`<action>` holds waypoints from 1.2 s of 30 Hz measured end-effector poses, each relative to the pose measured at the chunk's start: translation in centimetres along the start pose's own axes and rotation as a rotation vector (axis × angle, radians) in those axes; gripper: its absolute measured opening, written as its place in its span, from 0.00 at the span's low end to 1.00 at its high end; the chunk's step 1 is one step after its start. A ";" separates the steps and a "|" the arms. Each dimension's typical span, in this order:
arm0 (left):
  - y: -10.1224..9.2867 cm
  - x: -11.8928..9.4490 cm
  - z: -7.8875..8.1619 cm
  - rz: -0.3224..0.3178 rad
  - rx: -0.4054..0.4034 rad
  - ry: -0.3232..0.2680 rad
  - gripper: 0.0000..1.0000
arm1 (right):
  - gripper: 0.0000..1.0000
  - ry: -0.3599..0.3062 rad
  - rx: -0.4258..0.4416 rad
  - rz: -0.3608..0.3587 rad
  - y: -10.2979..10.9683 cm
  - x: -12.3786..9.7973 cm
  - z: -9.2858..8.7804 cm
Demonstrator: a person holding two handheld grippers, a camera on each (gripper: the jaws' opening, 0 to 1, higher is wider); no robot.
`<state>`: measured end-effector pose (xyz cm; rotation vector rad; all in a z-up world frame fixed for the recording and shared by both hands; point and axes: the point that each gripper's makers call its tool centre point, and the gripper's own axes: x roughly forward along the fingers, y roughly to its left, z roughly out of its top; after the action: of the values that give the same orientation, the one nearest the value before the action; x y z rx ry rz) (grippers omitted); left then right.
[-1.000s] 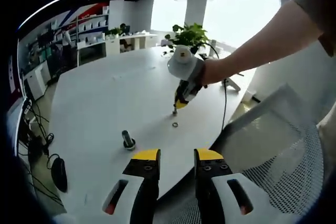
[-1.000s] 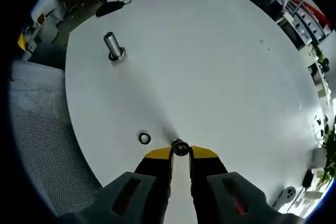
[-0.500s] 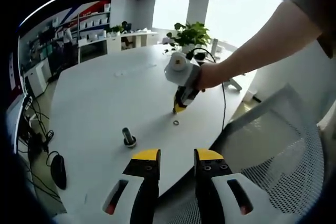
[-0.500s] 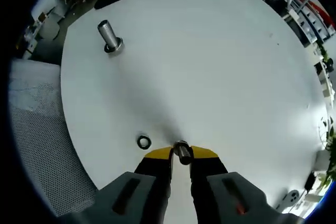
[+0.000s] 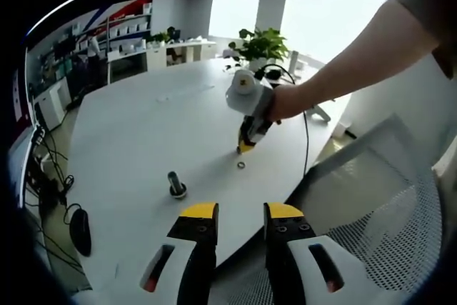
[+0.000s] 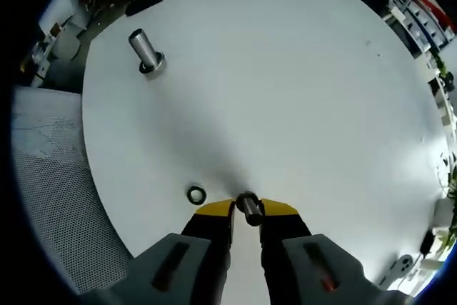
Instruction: Place the washer onto the threaded stud by aligning its center hole with the stud, sliding it down to the base, and recovering from edge contact or off-axis alignment until the washer reaches the visible bottom stop.
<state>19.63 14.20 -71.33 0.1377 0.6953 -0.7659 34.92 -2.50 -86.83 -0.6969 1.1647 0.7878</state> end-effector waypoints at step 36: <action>0.1 -0.3 0.4 0.006 0.012 -0.021 0.23 | 0.16 -0.008 0.039 0.038 4.3 -0.4 -1.6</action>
<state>19.74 14.26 -70.87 0.1419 0.6699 -0.7644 30.49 -1.48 -87.19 -0.6410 1.1858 0.7970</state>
